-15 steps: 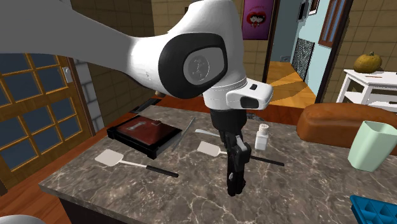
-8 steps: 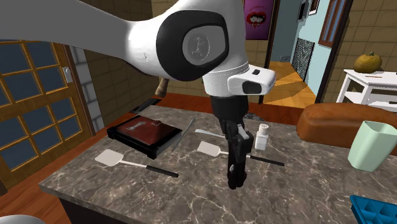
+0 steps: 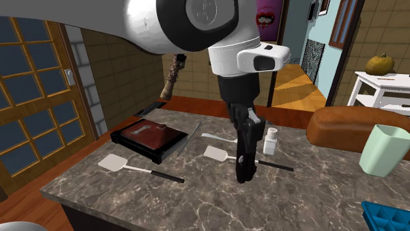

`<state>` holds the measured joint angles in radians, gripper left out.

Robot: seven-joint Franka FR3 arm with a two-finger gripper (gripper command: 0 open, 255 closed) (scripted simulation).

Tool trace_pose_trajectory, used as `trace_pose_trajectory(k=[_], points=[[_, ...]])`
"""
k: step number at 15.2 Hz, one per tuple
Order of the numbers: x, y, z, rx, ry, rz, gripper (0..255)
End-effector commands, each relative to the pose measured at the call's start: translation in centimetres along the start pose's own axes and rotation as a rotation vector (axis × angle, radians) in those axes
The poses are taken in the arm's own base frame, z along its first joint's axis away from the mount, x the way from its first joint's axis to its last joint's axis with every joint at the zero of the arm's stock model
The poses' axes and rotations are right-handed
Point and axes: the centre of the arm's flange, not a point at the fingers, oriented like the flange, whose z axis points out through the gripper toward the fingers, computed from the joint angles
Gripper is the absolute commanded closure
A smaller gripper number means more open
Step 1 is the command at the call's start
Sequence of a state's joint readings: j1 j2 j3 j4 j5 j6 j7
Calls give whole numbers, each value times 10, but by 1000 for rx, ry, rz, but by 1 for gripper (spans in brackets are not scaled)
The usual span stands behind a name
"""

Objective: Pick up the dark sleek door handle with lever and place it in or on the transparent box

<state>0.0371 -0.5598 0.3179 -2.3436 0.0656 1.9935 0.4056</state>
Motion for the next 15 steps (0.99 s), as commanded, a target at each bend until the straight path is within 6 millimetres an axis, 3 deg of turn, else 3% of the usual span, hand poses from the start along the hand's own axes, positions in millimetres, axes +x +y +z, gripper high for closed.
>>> trace_pose_trajectory(k=[1,9,15], points=[[2,0,-10,0,0,0,255],[10,0,-50,0,0,0,255],[-32,-64,-68,0,0,0,255]])
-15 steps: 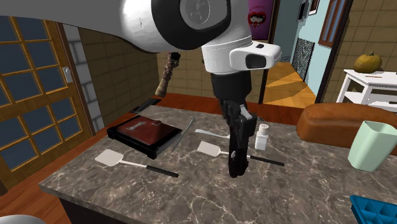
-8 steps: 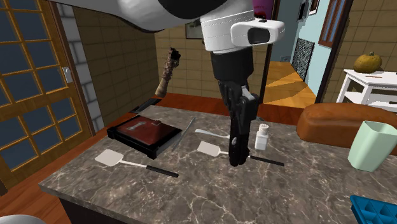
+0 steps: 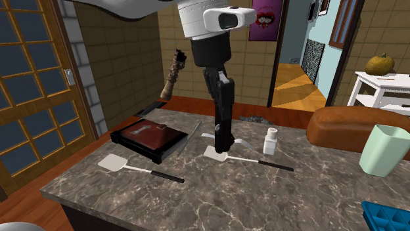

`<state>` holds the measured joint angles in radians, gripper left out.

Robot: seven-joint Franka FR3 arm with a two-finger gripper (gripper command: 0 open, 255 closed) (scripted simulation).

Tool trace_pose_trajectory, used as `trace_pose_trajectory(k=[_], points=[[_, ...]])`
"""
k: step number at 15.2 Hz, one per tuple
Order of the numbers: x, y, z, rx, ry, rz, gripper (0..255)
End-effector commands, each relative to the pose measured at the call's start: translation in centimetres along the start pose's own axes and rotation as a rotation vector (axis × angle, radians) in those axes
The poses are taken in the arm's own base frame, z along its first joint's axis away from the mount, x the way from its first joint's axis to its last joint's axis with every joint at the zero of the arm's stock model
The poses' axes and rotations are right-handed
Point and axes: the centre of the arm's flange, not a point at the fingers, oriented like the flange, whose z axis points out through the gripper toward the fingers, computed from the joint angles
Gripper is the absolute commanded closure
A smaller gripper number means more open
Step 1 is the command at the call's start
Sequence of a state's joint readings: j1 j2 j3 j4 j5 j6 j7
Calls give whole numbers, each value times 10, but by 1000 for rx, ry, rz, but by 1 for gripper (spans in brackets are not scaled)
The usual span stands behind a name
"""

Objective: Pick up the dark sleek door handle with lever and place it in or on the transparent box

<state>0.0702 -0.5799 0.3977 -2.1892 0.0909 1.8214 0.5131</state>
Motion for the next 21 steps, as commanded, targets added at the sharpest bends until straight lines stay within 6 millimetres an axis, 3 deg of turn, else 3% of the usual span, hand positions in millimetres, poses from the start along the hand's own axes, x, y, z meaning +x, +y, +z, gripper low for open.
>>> trace_pose_trajectory(k=[1,21], points=[[-12,-22,-6,0,0,1,255],[-153,-236,-67,0,0,1,255]])
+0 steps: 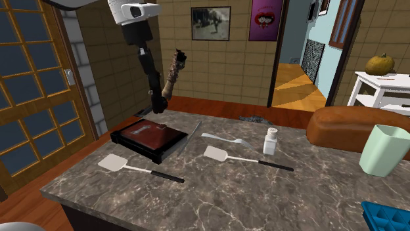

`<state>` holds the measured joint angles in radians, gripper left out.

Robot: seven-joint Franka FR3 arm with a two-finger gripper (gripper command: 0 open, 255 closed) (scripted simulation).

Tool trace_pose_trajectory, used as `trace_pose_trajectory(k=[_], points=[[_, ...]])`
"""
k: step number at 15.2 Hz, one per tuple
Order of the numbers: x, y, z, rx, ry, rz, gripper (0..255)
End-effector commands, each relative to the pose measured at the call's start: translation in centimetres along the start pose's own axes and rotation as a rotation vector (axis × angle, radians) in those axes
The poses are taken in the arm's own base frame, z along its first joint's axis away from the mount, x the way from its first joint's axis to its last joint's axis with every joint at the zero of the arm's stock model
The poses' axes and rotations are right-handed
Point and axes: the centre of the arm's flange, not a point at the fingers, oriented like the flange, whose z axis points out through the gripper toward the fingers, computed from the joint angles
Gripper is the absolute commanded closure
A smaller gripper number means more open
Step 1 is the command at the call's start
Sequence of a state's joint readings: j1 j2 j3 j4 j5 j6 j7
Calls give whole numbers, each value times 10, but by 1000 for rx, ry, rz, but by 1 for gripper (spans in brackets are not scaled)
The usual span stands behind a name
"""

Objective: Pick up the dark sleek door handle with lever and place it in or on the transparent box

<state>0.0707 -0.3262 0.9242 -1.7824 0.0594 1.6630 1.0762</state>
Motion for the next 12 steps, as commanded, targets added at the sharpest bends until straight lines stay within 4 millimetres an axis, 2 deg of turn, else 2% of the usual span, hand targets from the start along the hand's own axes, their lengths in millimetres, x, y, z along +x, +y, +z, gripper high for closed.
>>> trace_pose_trajectory(k=[1,5,12], points=[[-17,-23,-9,2,0,2,255],[-46,-67,-22,2,0,2,255],[-54,-68,14,2,0,2,255]])
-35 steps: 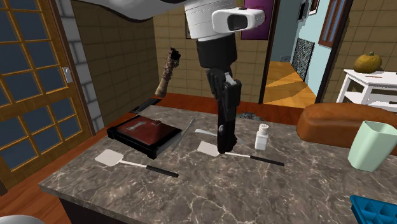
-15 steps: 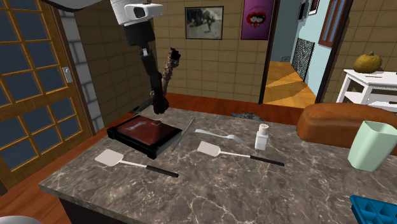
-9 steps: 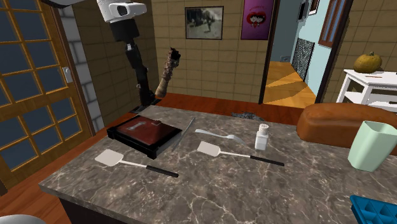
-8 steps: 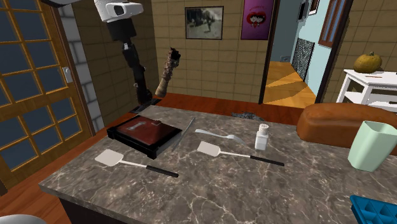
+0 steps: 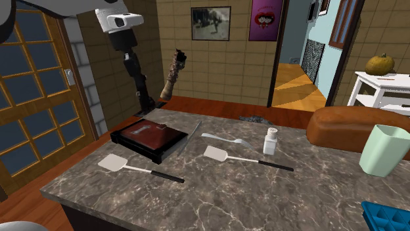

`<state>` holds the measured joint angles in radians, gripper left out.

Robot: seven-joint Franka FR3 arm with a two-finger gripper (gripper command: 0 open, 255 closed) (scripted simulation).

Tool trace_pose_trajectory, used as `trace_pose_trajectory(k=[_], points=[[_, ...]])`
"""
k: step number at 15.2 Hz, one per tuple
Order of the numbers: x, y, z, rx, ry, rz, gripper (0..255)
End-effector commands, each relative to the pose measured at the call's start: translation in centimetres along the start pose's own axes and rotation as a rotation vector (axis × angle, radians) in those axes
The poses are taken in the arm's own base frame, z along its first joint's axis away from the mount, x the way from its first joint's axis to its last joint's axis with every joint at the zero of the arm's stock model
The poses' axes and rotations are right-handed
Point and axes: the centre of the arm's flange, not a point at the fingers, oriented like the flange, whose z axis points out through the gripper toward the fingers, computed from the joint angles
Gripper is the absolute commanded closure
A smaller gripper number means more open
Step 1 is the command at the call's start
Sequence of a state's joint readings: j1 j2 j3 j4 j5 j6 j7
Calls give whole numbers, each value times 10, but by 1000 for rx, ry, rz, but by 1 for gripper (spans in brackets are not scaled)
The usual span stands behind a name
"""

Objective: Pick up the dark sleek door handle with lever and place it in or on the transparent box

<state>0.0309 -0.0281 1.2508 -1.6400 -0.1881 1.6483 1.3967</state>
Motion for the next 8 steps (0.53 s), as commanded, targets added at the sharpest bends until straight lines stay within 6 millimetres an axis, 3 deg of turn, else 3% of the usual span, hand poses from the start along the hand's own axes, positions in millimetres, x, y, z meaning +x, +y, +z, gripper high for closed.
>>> trace_pose_trajectory(k=[1,8], points=[[-1,0,11,1,0,1,255],[-9,0,47,1,0,1,255]])
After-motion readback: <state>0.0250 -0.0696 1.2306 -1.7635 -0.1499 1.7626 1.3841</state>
